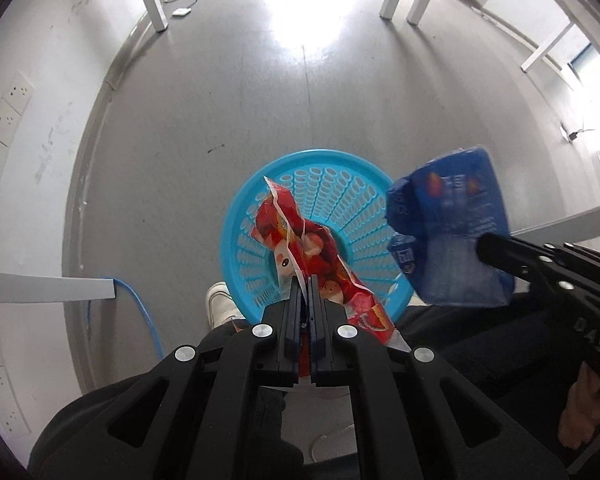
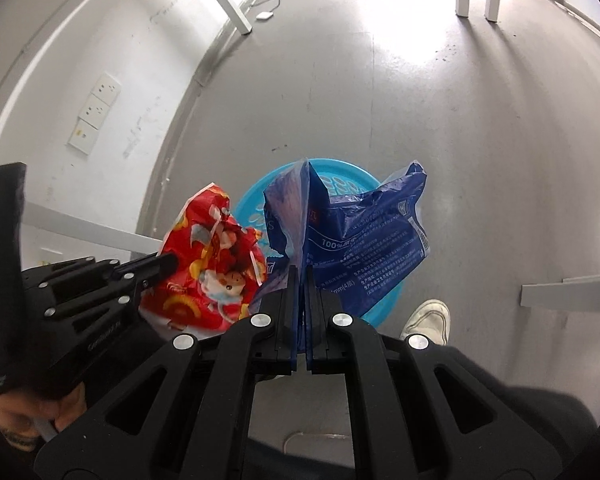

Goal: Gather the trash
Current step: 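Open the left tool dropping the red wrapper while the right tool drops the blue bag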

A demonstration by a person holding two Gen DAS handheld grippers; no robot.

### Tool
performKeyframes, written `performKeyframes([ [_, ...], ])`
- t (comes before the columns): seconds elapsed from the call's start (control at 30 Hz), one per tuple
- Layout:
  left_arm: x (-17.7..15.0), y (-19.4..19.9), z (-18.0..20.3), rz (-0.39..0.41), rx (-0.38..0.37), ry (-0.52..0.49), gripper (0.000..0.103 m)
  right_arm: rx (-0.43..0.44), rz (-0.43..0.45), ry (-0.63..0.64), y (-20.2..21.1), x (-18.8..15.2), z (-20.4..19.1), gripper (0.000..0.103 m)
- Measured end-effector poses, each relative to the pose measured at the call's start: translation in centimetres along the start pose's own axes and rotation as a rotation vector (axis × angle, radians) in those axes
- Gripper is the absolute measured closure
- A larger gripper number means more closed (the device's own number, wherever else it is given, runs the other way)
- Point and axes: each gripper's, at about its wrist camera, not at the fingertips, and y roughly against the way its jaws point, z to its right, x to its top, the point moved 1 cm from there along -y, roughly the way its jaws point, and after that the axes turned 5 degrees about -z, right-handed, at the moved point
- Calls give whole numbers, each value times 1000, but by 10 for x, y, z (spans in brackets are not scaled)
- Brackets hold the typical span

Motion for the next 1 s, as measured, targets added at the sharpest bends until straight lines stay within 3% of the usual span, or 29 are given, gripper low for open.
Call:
performKeyframes([
  [0.13,14,-22,1,-45,46,27,101,2,-56,-30,-27,19,4,101],
  [0.27,19,-33,11,-70,83,-9,101,10,-109,-65,-55,34,11,101],
  [0.4,20,-34,9,-79,82,-11,100,48,-138,-116,-74,42,19,101],
  [0.47,22,-31,7,-72,63,0,92,57,-147,-126,-81,46,20,101],
  [0.53,25,-29,5,-52,67,14,58,74,-168,-135,-87,47,20,97],
  [0.67,25,-29,1,-39,80,30,60,73,-177,-173,-86,48,24,81],
  [1.0,23,-19,-7,-23,47,77,60,3,-155,-159,-75,42,18,75],
])
